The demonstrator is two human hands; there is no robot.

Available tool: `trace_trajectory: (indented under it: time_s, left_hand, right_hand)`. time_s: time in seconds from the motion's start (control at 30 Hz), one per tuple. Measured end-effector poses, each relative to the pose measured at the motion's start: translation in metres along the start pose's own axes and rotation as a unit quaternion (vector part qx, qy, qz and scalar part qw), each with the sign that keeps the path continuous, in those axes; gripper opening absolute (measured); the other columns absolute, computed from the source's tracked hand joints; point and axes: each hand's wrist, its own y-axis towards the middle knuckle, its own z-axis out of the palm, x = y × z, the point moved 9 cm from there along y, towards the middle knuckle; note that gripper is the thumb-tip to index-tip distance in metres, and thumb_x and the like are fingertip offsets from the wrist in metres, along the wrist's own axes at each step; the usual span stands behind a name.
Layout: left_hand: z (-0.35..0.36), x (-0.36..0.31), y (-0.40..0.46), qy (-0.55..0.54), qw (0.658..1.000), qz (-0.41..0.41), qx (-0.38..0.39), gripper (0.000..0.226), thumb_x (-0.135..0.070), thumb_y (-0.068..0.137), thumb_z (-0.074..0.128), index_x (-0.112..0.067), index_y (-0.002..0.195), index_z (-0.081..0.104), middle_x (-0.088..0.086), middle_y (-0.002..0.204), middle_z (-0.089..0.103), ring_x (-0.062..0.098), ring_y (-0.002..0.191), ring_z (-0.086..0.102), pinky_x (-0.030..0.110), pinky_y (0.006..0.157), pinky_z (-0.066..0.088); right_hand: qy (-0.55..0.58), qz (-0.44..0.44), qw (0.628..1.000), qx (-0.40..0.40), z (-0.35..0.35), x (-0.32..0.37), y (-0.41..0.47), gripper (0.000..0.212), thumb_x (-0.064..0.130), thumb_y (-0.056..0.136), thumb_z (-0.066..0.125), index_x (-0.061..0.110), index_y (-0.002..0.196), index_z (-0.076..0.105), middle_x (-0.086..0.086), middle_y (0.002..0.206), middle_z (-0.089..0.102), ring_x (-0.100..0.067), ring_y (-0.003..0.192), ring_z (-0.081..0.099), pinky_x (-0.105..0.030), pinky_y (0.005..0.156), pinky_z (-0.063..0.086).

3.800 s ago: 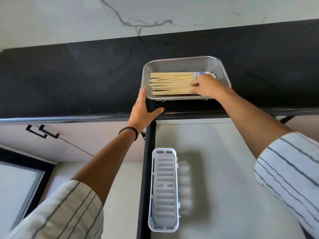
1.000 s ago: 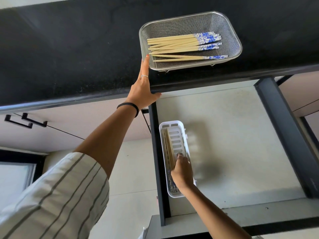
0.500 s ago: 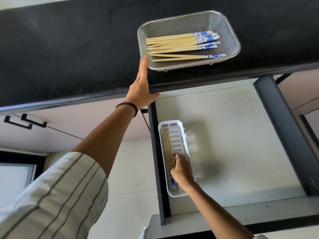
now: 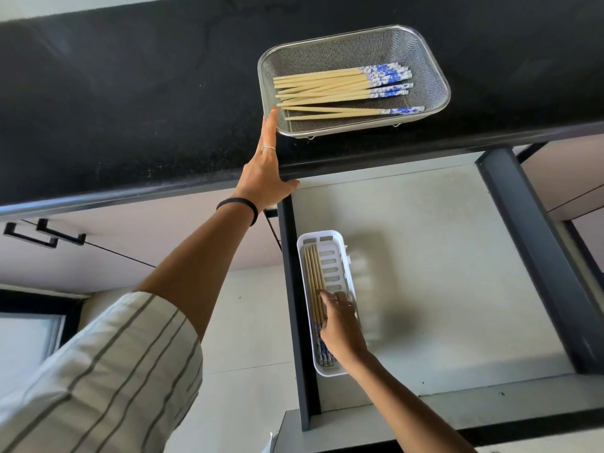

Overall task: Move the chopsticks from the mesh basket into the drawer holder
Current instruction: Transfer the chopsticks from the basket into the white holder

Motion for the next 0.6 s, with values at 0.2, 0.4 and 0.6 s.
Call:
trace_trajectory:
  time_s: [0.2,0.4,0.6]
  left_hand:
    - [0.0,0.0,0.0,0.004,1.0,-0.001,0.0,0.123,-0.005,0.072,0.079,-0.027,0.152,-0.012,0.006,0.159,0.021,0.029,0.126,0.052,0.03,0.097,0.047]
    - [0.001,0.002,0.0,0.01,1.0,-0.006,0.001,0.123,-0.006,0.073,0.079,-0.028,0.152,-0.012,0.006,0.16,0.018,0.029,0.125,0.053,0.03,0.098,0.047]
    - [0.0,-0.001,0.0,0.01,1.0,-0.008,0.005,0.122,-0.006,0.074,0.079,-0.027,0.152,-0.013,0.007,0.159,0.02,0.029,0.126,0.052,0.034,0.1,0.046]
  right_hand:
    - [-0.155,-0.122,0.979,0.047,0.01,0.015,-0.009,0.051,-0.009,0.08,0.045,0.01,0.127,0.055,0.001,0.159,0.015,-0.028,0.142,0.025,-0.039,0.11,0.036]
    - [-0.174,-0.13,0.973,0.076,0.014,0.014,-0.013,0.045,-0.007,0.082,0.045,0.005,0.125,0.055,0.0,0.161,0.007,-0.023,0.146,0.017,-0.041,0.112,0.033]
    - [-0.118,-0.129,0.982,0.071,0.015,0.017,-0.011,0.07,-0.009,0.081,0.041,0.015,0.146,0.029,0.002,0.161,0.007,-0.023,0.144,0.02,-0.037,0.115,0.029]
